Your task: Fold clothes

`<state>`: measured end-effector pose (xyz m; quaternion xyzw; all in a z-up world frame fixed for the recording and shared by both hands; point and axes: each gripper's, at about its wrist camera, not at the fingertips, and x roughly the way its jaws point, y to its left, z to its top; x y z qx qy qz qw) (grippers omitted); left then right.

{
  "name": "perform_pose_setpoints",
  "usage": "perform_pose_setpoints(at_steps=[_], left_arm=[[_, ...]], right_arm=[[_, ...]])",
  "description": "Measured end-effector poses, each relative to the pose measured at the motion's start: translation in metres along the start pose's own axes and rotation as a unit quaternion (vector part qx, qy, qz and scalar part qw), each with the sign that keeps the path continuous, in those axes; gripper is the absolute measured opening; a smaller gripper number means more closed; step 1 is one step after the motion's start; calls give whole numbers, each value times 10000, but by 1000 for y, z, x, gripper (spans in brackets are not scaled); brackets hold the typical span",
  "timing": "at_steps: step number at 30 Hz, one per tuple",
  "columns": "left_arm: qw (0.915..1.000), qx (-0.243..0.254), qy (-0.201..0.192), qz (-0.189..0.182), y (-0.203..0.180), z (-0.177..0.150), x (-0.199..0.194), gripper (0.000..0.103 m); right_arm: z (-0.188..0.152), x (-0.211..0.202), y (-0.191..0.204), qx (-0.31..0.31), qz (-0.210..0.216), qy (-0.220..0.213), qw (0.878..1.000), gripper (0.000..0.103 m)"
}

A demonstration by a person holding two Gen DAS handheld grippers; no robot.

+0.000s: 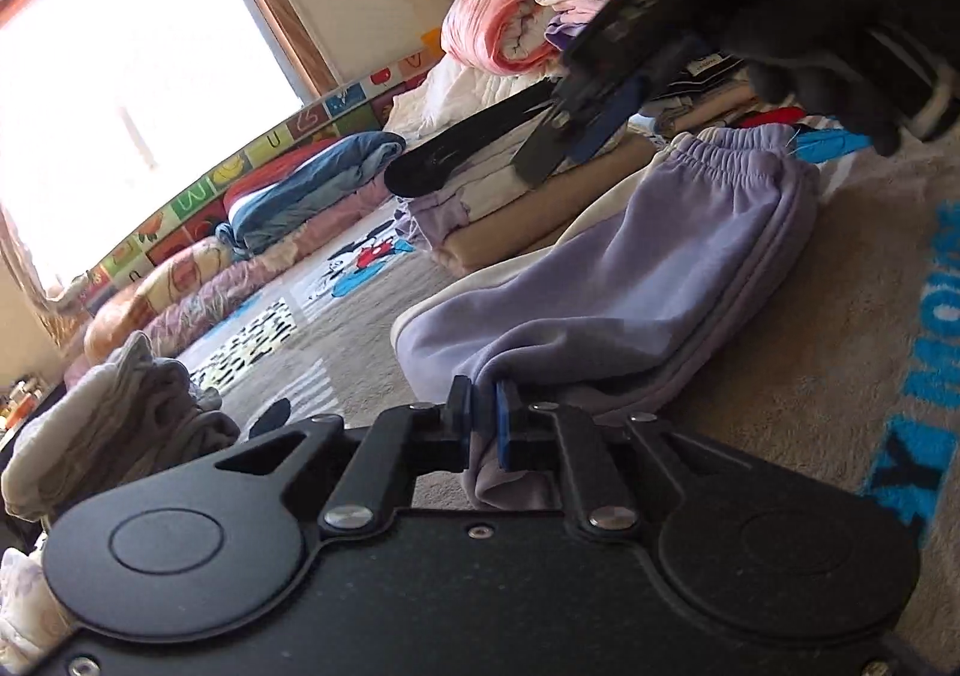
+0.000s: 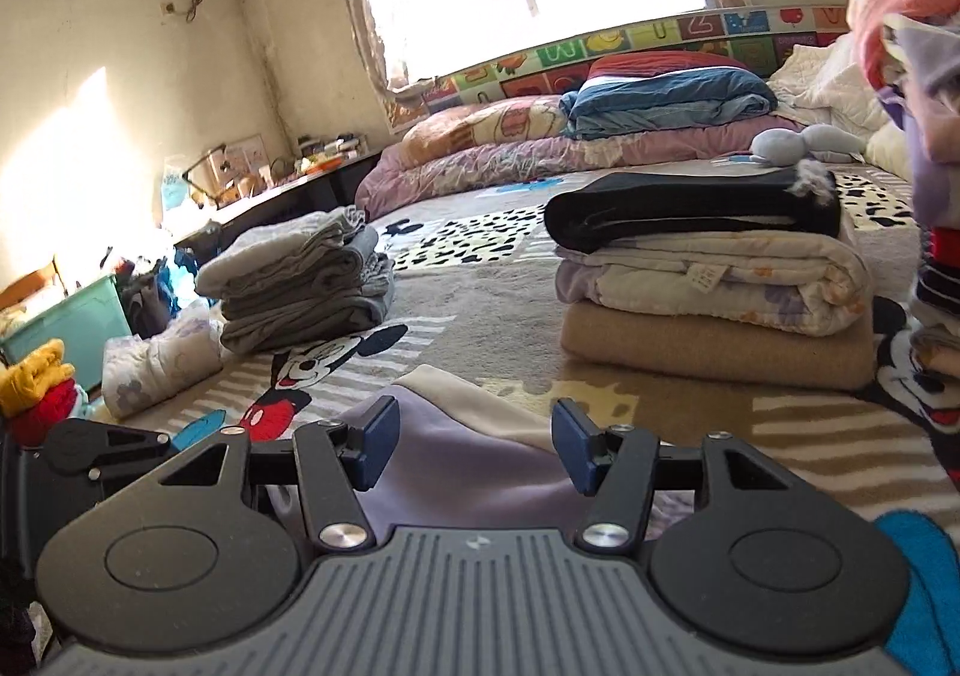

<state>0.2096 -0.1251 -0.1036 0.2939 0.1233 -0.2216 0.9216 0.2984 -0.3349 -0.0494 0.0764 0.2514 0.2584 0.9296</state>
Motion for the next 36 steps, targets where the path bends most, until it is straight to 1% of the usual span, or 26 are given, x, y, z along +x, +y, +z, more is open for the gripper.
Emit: perform_pose_setpoints(at_steps=[1, 3, 4, 7, 10, 11, 12, 13, 14, 15, 17, 18, 20, 21, 22, 25, 30, 33, 34, 36], left_arm=[[10000, -5, -55, 37, 0, -2, -2, 6], [9998, 32, -154, 77, -1, -4, -5, 6], [9998, 71, -194, 73, -2, -4, -6, 6], [9996, 53, -287, 30, 0, -4, -8, 6], [9995, -27, -317, -22, 3, -5, -7, 6], [9995, -58, -310, -33, 5, -5, -6, 6], [9995, -110, -294, -63, 7, -6, -4, 6], [9994, -152, -281, -88, 8, -6, -3, 6], [9994, -183, -272, -103, 9, -6, -1, 6], [9994, -182, -257, -112, 10, -6, 0, 6], [9996, -43, -254, -73, 7, -8, 0, 3], [9996, 96, -261, -28, 3, -9, -1, 2], [9981, 542, -271, 93, -11, -14, -6, 1], [9964, 784, -275, 157, -19, -16, -9, 1], [9954, 901, -271, 167, -23, -18, -10, 1], [9943, 1019, -260, 150, -28, -23, -14, 1], [9953, 938, -205, 113, -24, -20, -23, 0], [9968, 726, -301, -124, -16, -14, -35, 0], [9976, 586, -353, -139, -10, -13, -39, 8], [9990, 274, -266, -222, 4, -13, -39, 9]], right_arm=[[10, 20, 7, -272, 32, 241, 9993, 57], [28, 62, 20, -797, 123, 719, 9941, 57], [36, 80, 20, -874, 186, 930, 9916, 57], [52, 129, 18, -738, 540, 1518, 9842, 58], [59, 159, 15, -687, 684, 1854, 9779, 56], [60, 165, 15, -671, 763, 1990, 9747, 47], [59, 170, 15, -641, 838, 2151, 9709, 32], [57, 175, 15, -609, 905, 2320, 9666, 27], [56, 176, 17, -630, 917, 2386, 9647, 19], [56, 176, 19, -675, 904, 2405, 9641, 15], [57, 173, 23, -762, 843, 2379, 9646, 13], [59, 170, 24, -820, 734, 2303, 9669, 12], [64, 168, 25, -903, 453, 2190, 9705, 12], [65, 171, 22, -843, 345, 2207, 9711, 12], [65, 173, 20, -800, 246, 2218, 9715, 11], [58, 180, 26, -904, 243, 2352, 9674, 11], [52, 184, 31, -1035, 95, 2406, 9650, 11], [50, 184, 30, -945, 39, 2366, 9670, 12], [49, 183, 30, -899, 115, 2340, 9680, 12], [48, 181, 31, -940, 109, 2303, 9685, 12]])
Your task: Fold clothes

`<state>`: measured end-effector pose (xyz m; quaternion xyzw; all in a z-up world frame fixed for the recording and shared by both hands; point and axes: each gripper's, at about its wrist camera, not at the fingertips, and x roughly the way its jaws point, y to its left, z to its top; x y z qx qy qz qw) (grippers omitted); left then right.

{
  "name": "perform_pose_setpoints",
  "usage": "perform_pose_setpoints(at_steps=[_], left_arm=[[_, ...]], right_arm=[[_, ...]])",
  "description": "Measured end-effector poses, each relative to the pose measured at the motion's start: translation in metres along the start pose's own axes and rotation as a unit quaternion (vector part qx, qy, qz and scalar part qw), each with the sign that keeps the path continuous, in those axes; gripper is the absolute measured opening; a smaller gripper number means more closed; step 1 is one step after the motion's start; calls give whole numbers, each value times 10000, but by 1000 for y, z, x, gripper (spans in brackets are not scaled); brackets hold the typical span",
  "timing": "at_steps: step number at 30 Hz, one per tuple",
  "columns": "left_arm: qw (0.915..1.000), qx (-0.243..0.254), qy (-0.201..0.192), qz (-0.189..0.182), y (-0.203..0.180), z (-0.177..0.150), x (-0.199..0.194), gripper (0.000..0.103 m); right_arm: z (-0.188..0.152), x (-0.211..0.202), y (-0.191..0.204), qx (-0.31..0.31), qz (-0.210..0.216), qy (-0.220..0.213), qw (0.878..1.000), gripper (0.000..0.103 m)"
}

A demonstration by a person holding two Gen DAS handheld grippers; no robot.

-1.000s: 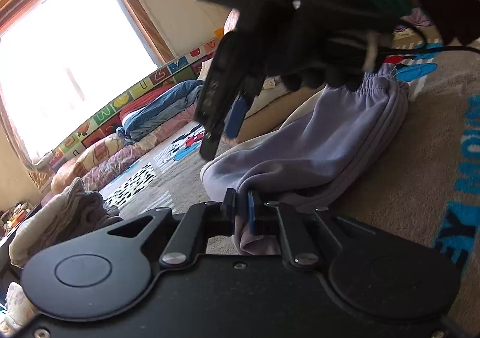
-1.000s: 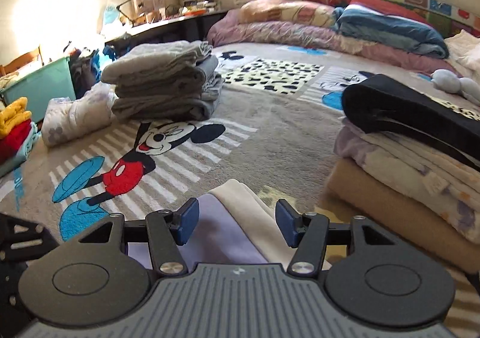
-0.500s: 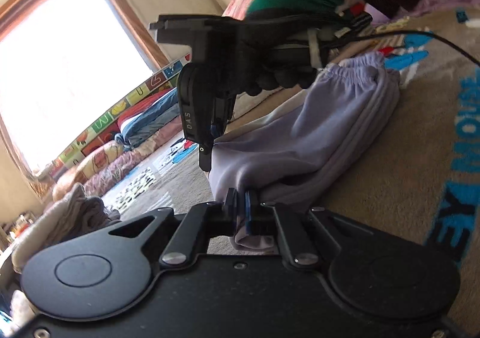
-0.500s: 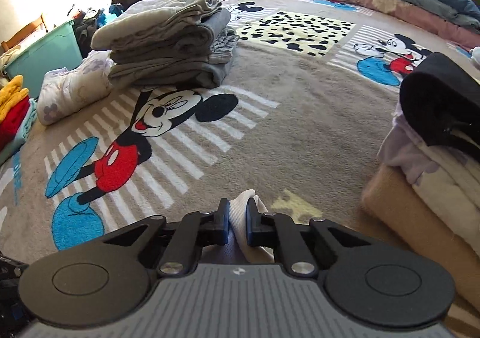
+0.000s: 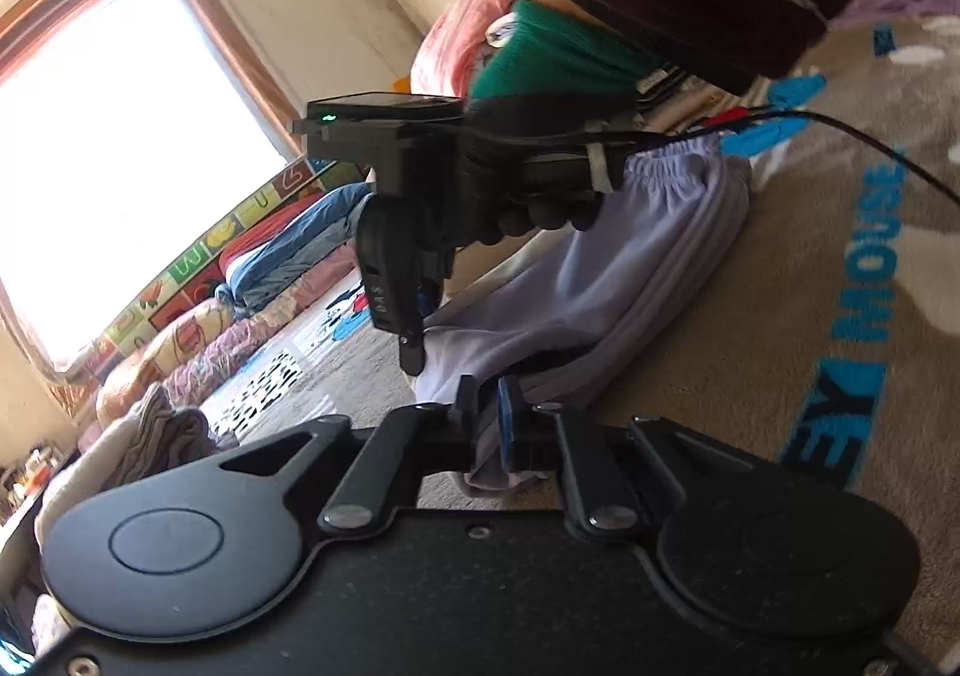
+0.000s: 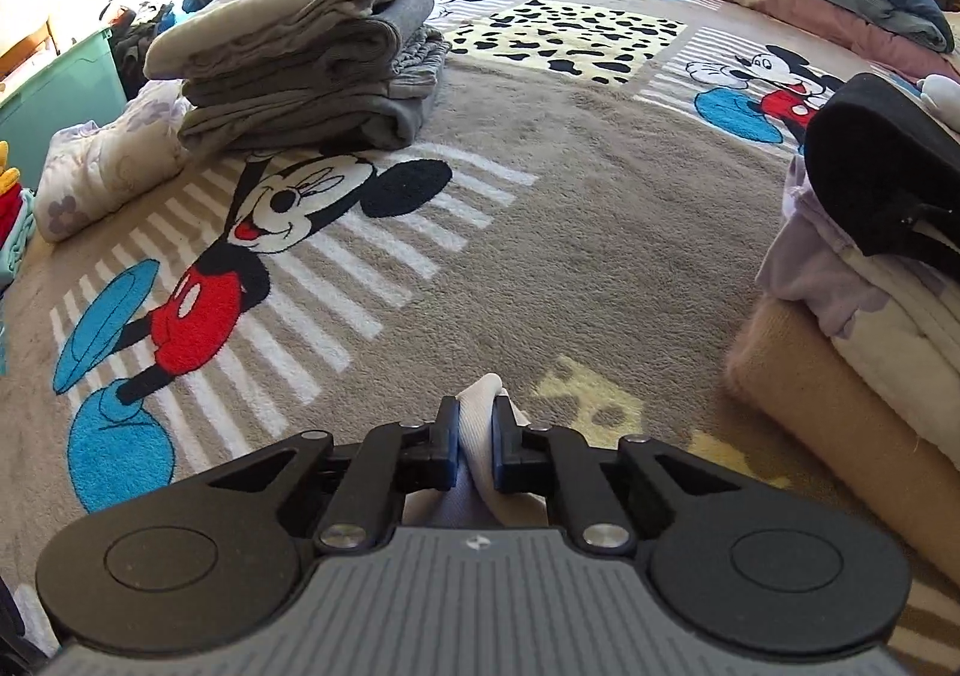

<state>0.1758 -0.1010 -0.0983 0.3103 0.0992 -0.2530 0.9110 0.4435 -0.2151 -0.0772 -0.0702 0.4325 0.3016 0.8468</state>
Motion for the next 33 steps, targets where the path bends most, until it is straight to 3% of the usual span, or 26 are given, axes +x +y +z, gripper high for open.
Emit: perform_pose_setpoints(at_steps=[7, 10, 14, 15, 17, 19, 26, 33], left_arm=[[9919, -1053, 522, -482, 39, -16, 22, 9], [9896, -1162, 740, -420, 39, -23, 33, 9], [9873, -1201, 827, -628, 38, -28, 40, 9], [9870, -1206, 828, -672, 38, -28, 39, 11], [9874, -1165, 783, -726, 36, -27, 37, 34], [9874, -1182, 740, -750, 36, -26, 35, 39], [9893, -856, 897, -764, 37, -29, 38, 21], [9872, -1148, 893, -657, 44, -30, 45, 20]], right_arm=[[-2, -1, -2, 79, 30, -69, 9999, 12], [-2, -1, -3, 102, 57, -72, 9999, 12], [-3, -2, -3, 120, 79, -76, 9999, 12], [-3, -2, -3, 127, 80, -79, 9999, 12], [-3, -2, -4, 139, 84, -82, 9998, 12], [-3, -1, -4, 146, 93, -80, 9998, 12], [-4, -1, -5, 168, 116, -76, 9998, 13], [-4, 0, -6, 191, 124, -73, 9997, 13]])
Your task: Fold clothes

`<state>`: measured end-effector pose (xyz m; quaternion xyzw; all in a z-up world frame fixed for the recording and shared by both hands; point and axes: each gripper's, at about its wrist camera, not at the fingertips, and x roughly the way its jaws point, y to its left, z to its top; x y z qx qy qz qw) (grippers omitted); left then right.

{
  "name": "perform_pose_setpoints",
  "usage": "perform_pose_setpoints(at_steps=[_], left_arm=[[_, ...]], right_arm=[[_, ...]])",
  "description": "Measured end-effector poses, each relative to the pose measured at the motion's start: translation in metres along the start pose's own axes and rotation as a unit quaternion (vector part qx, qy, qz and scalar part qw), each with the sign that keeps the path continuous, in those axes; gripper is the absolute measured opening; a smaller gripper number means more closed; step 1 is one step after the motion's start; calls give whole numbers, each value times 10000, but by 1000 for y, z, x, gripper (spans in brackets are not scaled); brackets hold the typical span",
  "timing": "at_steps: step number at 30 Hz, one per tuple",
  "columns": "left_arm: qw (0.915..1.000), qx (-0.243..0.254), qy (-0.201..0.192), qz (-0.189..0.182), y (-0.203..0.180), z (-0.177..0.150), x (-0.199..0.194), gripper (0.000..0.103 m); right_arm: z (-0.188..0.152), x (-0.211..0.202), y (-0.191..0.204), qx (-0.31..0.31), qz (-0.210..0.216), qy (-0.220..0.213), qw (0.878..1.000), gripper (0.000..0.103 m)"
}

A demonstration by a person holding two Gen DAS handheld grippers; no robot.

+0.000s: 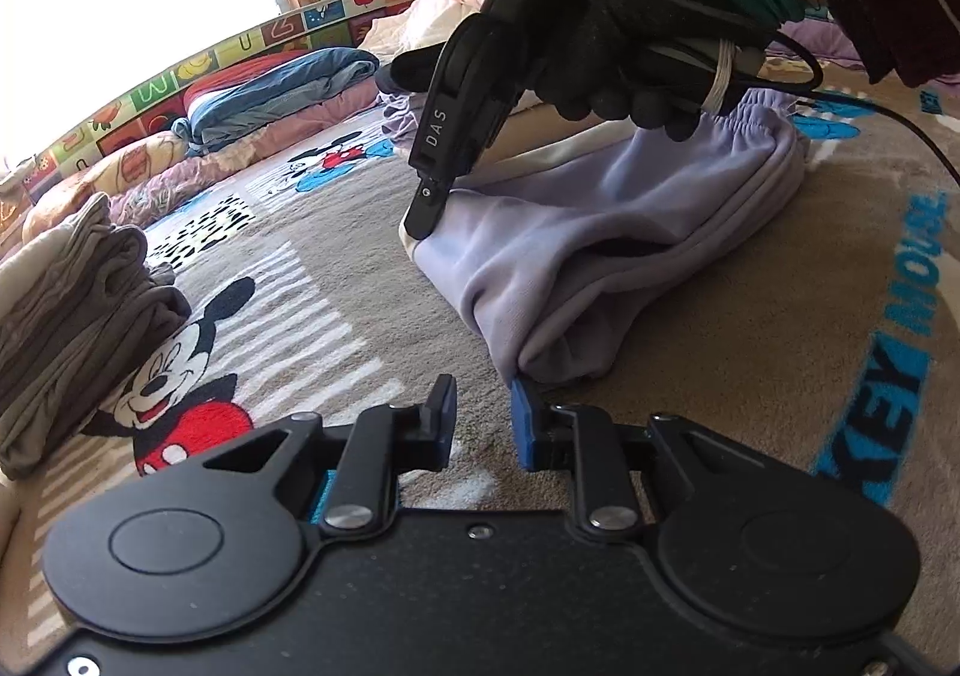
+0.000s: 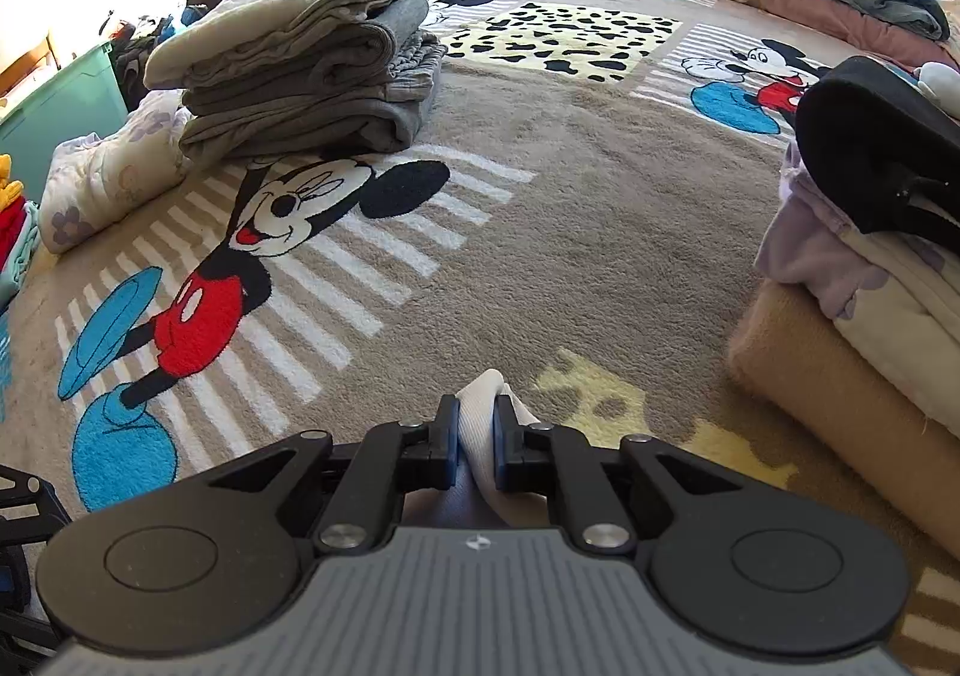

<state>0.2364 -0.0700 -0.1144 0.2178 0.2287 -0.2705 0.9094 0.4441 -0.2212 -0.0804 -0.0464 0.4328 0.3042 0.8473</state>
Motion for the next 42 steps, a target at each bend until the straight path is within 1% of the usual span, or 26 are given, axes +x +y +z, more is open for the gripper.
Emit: perform_pose_setpoints(at_steps=[9, 10, 11, 13, 15, 17, 19, 21, 22, 23, 24, 25, 26, 27, 29, 31, 32, 33, 34, 36, 37, 38, 39, 40, 41, 42], left_arm=[[9999, 0, -93, -104, -6, 6, 6, 19], [9999, -26, -107, -91, -6, 7, 7, 2], [9999, -77, -100, -76, -6, 8, 6, 1], [9999, -88, -55, 99, -13, 12, -10, 0], [9997, -205, 55, 122, -20, 15, -22, 0], [9993, -271, 239, 93, -25, 9, -15, 0], [9995, -258, 181, 36, -27, 10, -17, 0], [9991, -390, 141, 66, -18, 13, -21, 0], [9992, -311, 235, -12, -15, 12, -21, 0], [9992, -121, 363, -79, -13, 11, -21, 0], [9991, 20, 414, -33, -12, 9, -22, 0], [9992, 60, 399, -3, -9, 9, -26, 0], [9993, 66, 372, -7, -5, 11, -29, 2], [9995, 17, 305, 9, 0, 13, -34, 3], [9997, -232, 97, 65, 8, 18, -41, 3], [9966, -729, -372, 75, 15, 21, -45, 3], [9929, -1008, -624, 39, 17, 22, -43, 3], [9893, -1231, -783, -2, 18, 23, -38, 3], [9858, -1422, -888, -45, 18, 24, -31, 3], [9836, -1550, -909, -134, 14, 28, -14, 4], [9886, -1343, -645, -201, 8, 30, 0, 4], [9957, -880, -59, -282, -3, 31, 18, 4], [9986, -428, 245, -190, -15, 28, 28, 4], [9996, -207, 208, -23, -22, 26, 28, 4], [9997, -151, 194, 55, -26, 28, 25, 4], [9998, -170, 135, 53, -27, 32, 20, 4]], right_arm=[[-1, 1, 1, 11, -3, 10, 10000, 13], [-1, 1, 1, 27, -5, 5, 10000, 13], [-1, 1, 1, 51, -4, -6, 10000, 13], [-2, 0, 2, 64, -49, -42, 10000, 12], [-2, 2, 2, 19, -224, -43, 9997, 11], [-1, 5, 3, -9, -361, -29, 9993, 11], [-1, 9, 4, 40, -373, -6, 9993, 11], [-1, 11, 7, 33, -386, -16, 9992, 12], [-1, 11, 8, 0, -396, -8, 9992, 12], [-1, 11, 8, -15, -383, -1, 9993, 12], [-1, 10, 7, -5, -343, 2, 9994, 12], [-1, 9, 6, 18, -317, -20, 9995, 13], [-1, 5, 6, 46, -283, -73, 9996, 17], [0, 2, 5, 75, -241, -136, 9996, 25], [0, -5, 5, 133, -158, -262, 9994, 30], [2, -18, 6, 169, -121, -432, 9988, 30], [1, -26, 5, 203, -121, -534, 9983, 30], [-1, -35, 5, 244, -123, -645, 9975, 30], [-3, -43, 5, 286, -124, -756, 9967, 30], [-13, -62, 5, 402, -202, -938, 9946, 30], [-20, -71, 3, 461, -229, -1002, 9936, 30], [-29, -80, 1, 518, -246, -1055, 9928, 31], [-40, -89, 0, 554, -324, -1071, 9922, 32], [-54, -98, -5, 618, -500, -1051, 9913, 32], [-69, -107, -12, 700, -707, -1022, 9898, 32], [-84, -116, -18, 781, -914, -992, 9878, 32]])
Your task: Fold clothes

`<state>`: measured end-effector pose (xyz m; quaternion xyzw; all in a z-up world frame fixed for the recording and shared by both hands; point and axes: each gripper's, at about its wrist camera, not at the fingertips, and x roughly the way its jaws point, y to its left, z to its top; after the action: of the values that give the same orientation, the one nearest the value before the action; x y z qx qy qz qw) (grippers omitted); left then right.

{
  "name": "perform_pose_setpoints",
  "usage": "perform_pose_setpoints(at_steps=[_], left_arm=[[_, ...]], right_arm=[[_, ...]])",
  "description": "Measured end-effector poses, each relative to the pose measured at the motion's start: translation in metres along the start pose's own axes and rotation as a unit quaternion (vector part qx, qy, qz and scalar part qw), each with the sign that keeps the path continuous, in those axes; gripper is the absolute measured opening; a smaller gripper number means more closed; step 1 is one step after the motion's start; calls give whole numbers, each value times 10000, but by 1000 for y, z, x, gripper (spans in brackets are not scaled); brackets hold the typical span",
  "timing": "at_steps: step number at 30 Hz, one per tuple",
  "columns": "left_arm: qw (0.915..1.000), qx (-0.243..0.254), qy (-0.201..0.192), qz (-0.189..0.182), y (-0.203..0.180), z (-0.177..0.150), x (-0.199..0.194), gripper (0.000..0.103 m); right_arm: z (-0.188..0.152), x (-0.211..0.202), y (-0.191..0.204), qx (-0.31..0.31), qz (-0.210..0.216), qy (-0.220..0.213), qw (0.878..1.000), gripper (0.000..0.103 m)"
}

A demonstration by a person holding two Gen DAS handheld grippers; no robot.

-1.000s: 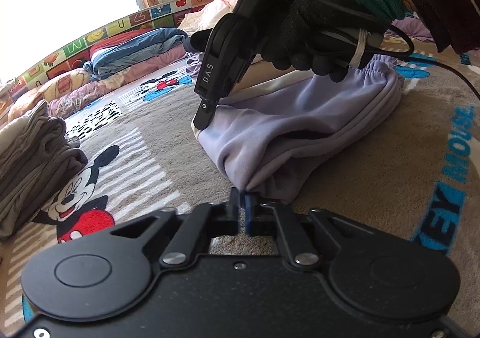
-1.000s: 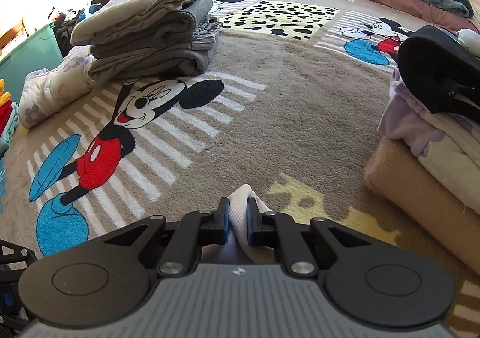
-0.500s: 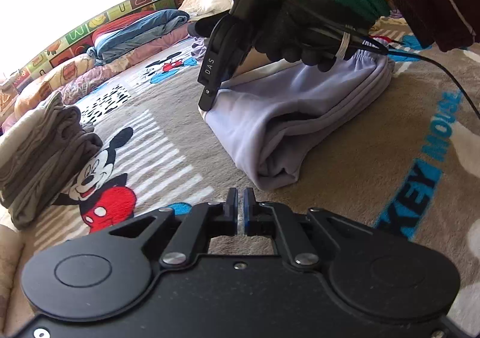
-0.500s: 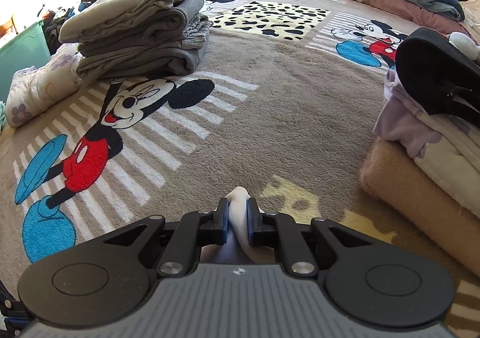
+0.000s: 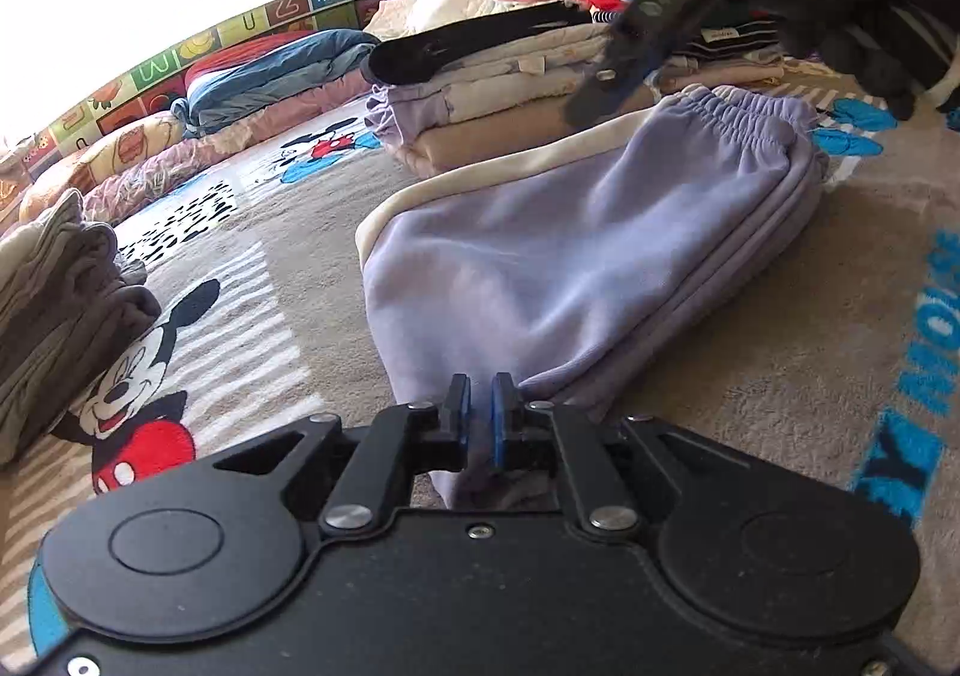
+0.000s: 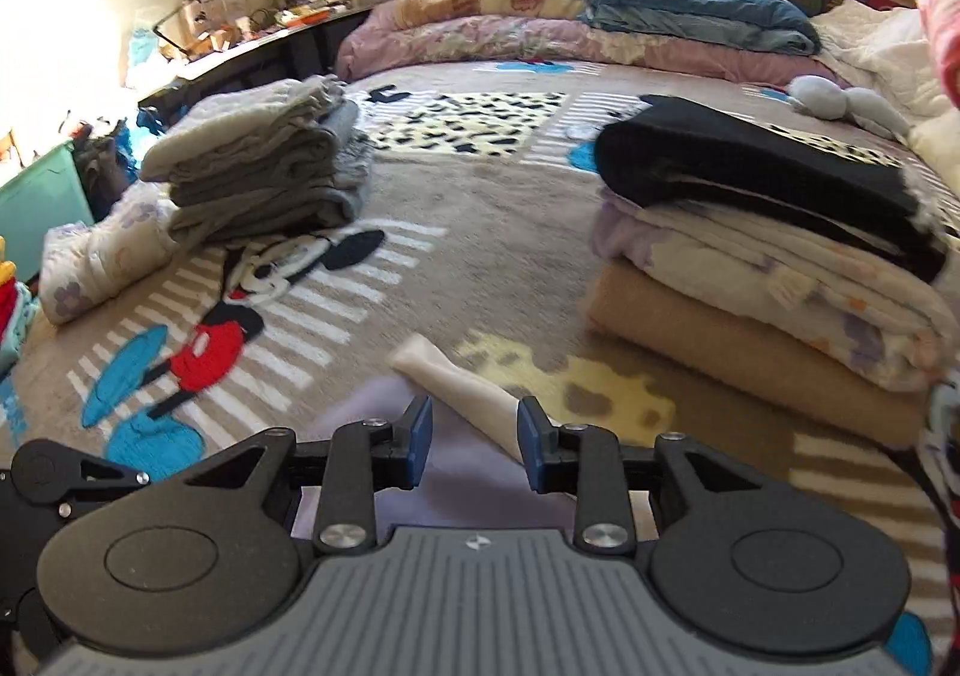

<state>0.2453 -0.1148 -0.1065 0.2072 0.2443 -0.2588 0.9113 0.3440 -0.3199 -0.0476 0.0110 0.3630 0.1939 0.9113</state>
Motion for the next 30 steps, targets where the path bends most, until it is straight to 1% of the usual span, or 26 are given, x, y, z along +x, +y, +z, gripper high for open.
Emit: perform_pose_setpoints(at_steps=[1, 3, 4, 5, 6, 7, 8, 10, 11, 13, 14, 15, 16, 17, 19, 20, 22, 25, 28, 30], left_arm=[[9998, -83, -200, -55, 1, 4, -8, 4], [9978, -262, -600, -110, 3, 9, -17, 9], [9969, -301, -722, -84, 1, 11, -17, 15], [9969, -297, -729, -83, -3, 11, -13, 24], [9979, -253, -586, -108, -7, 9, -5, 28], [9992, -174, -354, -113, -11, 7, 6, 29], [9997, -85, -230, -44, -17, 2, 13, 29], [9993, 28, -353, 104, -23, -1, 10, 29], [9989, 14, -440, 154, -24, 1, 7, 29], [9979, -57, -606, 222, -24, 2, 0, 29], [9976, -64, -634, 252, -24, 1, -1, 29], [9975, -27, -636, 299, -26, 0, -1, 29], [9974, 11, -638, 346, -27, -1, -1, 29], [9971, 33, -639, 402, -29, -2, -2, 29], [9966, 76, -633, 520, -33, -3, -4, 29], [9964, 117, -626, 555, -36, -3, -4, 29], [9959, 226, -580, 663, -42, -4, -2, 29], [9949, 340, -504, 804, -48, -3, 0, 29], [9953, 249, -444, 829, -46, -2, 1, 29], [9958, 192, -366, 816, -45, -2, 4, 29]], right_arm=[[-12, -10, -11, 59, -216, 19, 9997, 32], [-36, -35, -33, 354, -369, -248, 9984, 32], [-48, -49, -45, 517, -419, -410, 9969, 33], [-58, -56, -52, 647, -449, -556, 9953, 36], [-66, -60, -56, 760, -469, -694, 9936, 37], [-75, -64, -61, 873, -489, -832, 9915, 38], [-82, -65, -66, 1027, -482, -954, 9890, 40], [-94, -64, -73, 1355, -410, -1180, 9829, 43], [-99, -63, -75, 1511, -320, -1297, 9795, 47], [-108, -59, -78, 1780, -104, -1511, 9723, 57], [-112, -55, -77, 1825, -50, -1589, 9703, 66], [-115, -52, -76, 1790, -92, -1661, 9697, 69], [-118, -50, -74, 1728, -167, -1729, 9695, 68], [-120, -50, -68, 1542, -463, -1786, 9707, 66], [-119, -57, -55, 1091, -1129, -1893, 9693, 67], [-117, -63, -48, 866, -1255, -1991, 9680, 67], [-110, -62, -40, 564, -1140, -1926, 9730, 66], [-98, -56, -29, 152, -913, -1737, 9804, 53], [-99, -42, -41, 423, -708, -1359, 9873, 44], [-99, -37, -40, 384, -645, -1206, 9899, 45]])
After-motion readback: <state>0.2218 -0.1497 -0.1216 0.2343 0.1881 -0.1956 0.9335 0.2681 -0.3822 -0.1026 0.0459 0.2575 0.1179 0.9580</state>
